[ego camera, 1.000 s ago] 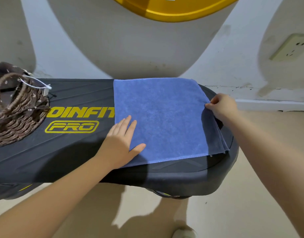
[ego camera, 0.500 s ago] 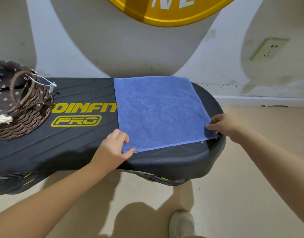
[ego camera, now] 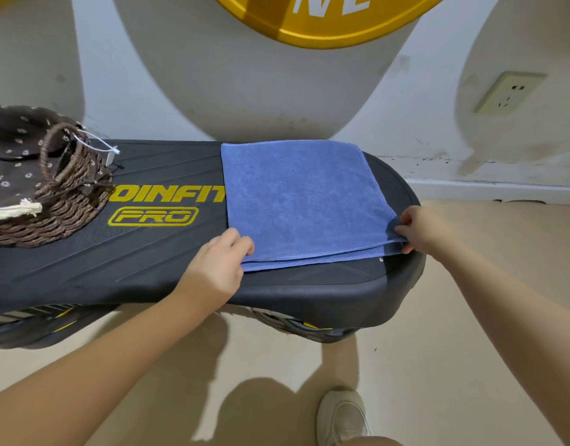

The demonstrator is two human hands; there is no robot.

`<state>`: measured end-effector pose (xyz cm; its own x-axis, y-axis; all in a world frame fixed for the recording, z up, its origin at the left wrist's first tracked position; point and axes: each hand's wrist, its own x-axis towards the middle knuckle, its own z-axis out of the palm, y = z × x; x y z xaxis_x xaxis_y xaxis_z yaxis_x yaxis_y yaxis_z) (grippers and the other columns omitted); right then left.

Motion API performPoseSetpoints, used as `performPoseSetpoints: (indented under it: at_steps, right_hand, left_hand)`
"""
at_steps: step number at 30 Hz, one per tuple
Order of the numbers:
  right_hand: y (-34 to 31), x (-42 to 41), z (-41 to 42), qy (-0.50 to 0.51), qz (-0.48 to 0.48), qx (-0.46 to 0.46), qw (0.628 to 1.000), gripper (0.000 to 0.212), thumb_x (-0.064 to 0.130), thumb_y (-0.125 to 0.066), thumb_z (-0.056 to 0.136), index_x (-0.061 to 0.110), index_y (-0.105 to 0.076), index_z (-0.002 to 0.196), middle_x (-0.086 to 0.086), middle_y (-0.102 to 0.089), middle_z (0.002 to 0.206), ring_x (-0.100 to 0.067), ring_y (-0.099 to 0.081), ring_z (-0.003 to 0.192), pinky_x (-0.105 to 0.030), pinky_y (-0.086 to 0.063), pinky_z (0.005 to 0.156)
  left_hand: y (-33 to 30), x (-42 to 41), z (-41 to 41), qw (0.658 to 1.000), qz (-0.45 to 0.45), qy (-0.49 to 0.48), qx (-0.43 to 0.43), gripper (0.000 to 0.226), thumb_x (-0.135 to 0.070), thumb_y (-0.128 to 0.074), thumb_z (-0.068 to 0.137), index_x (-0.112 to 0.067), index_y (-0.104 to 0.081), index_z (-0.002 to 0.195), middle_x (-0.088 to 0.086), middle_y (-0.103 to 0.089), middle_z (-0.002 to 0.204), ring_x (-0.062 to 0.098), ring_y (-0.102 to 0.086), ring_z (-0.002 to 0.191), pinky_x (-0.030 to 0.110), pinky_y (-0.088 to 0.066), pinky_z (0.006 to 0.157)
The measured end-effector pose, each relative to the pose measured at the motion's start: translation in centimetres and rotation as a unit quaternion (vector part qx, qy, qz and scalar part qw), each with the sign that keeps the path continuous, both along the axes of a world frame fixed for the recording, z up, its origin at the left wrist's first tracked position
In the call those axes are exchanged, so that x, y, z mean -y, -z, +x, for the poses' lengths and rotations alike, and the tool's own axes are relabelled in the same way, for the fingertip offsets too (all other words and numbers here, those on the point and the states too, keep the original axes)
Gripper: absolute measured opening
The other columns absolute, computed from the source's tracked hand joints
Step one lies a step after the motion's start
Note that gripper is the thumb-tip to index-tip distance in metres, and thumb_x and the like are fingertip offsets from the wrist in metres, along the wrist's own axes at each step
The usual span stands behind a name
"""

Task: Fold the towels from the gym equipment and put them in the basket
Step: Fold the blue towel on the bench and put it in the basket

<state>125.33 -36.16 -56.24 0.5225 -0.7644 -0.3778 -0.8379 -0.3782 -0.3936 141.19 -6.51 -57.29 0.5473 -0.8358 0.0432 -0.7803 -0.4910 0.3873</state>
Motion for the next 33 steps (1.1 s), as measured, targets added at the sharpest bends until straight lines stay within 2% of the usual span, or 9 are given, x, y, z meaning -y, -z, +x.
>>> performPoseSetpoints:
  at_steps: [3,10,14,17,19,21,28,31,33]
  right_hand:
    - [0.2,-0.3,-0.6,-0.049,-0.037,-0.053,0.997,0.022,0.006,-0.048,0.088,0.013,-0.041,0.068,0.004,-0.052,0.032,-0.028,-0.059,0.067,-0.025,-0.037,0.054]
    - [-0.2,-0.9,-1.2,-0.055,-0.106,-0.107,0.987,0.022,0.021,-0.061,0.085,0.003,-0.052,0.095,-0.018,-0.06,0.095,-0.032,-0.053,0.084,-0.033,-0.04,0.065]
    - [0.0,-2.9,-0.6,-0.222,-0.287,0.005,0.932,0.046,0.037,-0.051,0.089,0.004,-0.052,0.121,-0.018,-0.049,0.133,-0.037,-0.044,0.126,-0.044,-0.039,0.099]
    - [2.0,-6.1,1.4,-0.407,-0.285,0.035,0.867,0.066,0.05,-0.034,0.087,0.003,-0.051,0.131,-0.019,-0.049,0.138,-0.039,-0.048,0.126,-0.052,-0.041,0.099]
    - [3.2,-8.0,2.2,-0.458,-0.224,-0.006,0.861,0.083,0.066,-0.009,0.087,0.01,-0.031,0.145,-0.012,-0.031,0.152,-0.032,-0.033,0.138,-0.044,-0.029,0.11]
    - [4.1,-8.3,2.0,-0.451,-0.182,-0.023,0.873,0.095,0.073,0.02,0.072,0.023,-0.004,0.15,0.001,-0.004,0.159,-0.021,-0.006,0.147,-0.034,-0.004,0.117]
    - [3.6,-3.0,-3.1,-0.347,-0.187,-0.102,0.913,0.114,0.079,0.04,0.047,0.024,0.018,0.144,0.01,0.017,0.155,-0.013,0.007,0.147,-0.032,0.001,0.118]
    - [2.5,-1.8,-4.9,-0.341,-0.167,-0.136,0.915,0.12,0.085,0.035,0.043,0.024,0.017,0.145,0.012,0.02,0.152,-0.014,0.004,0.147,-0.033,0.0,0.118]
    - [1.7,-1.9,-4.7,-0.338,-0.168,-0.13,0.917,0.116,0.088,0.021,0.054,0.026,0.0,0.149,0.009,0.007,0.157,-0.016,-0.004,0.147,-0.033,-0.007,0.117]
  left_hand:
    - [-0.8,0.0,0.3,0.991,0.116,0.027,0.061,0.029,0.003,-0.047,0.081,-0.01,-0.053,0.106,0.009,-0.047,0.104,0.026,-0.043,0.087,0.03,-0.03,0.072]
    - [-0.5,-0.7,-0.3,0.958,0.263,0.065,0.093,0.022,-0.014,-0.045,0.079,-0.019,-0.048,0.1,-0.003,-0.044,0.088,0.018,-0.033,0.082,0.027,-0.022,0.072]
    - [-0.8,0.2,0.6,0.985,0.142,0.026,0.098,0.029,-0.036,-0.031,0.08,-0.016,-0.046,0.063,-0.004,-0.041,0.066,0.022,-0.046,0.074,0.029,-0.038,0.067]
    - [0.8,2.1,0.9,0.988,0.059,0.086,0.115,0.057,-0.042,-0.025,0.081,-0.007,-0.065,0.099,0.014,-0.065,0.1,0.036,-0.064,0.094,0.043,-0.053,0.079]
    - [2.3,3.0,0.7,0.976,0.126,0.141,0.103,0.083,-0.056,-0.008,0.08,-0.007,-0.034,0.142,0.013,-0.029,0.151,0.03,-0.03,0.139,0.037,-0.021,0.114]
    - [3.3,2.5,0.9,0.971,0.172,0.147,0.074,0.102,-0.075,0.008,0.071,-0.011,-0.006,0.149,0.005,0.004,0.158,0.021,0.002,0.146,0.028,0.007,0.113]
    - [3.5,-0.2,1.8,0.967,0.191,0.154,0.071,0.118,-0.085,0.016,0.057,-0.01,0.009,0.147,-0.001,0.029,0.143,0.016,0.027,0.135,0.025,0.016,0.11]
    - [2.6,-1.4,2.6,0.956,0.194,0.191,0.11,0.101,-0.078,-0.003,0.075,-0.009,-0.027,0.145,0.005,-0.008,0.155,0.027,-0.013,0.144,0.029,-0.012,0.115]
    - [2.2,-2.0,3.1,0.956,0.149,0.213,0.136,0.068,-0.064,-0.019,0.087,-0.016,-0.06,0.113,0.007,-0.055,0.133,0.029,-0.053,0.123,0.035,-0.05,0.092]
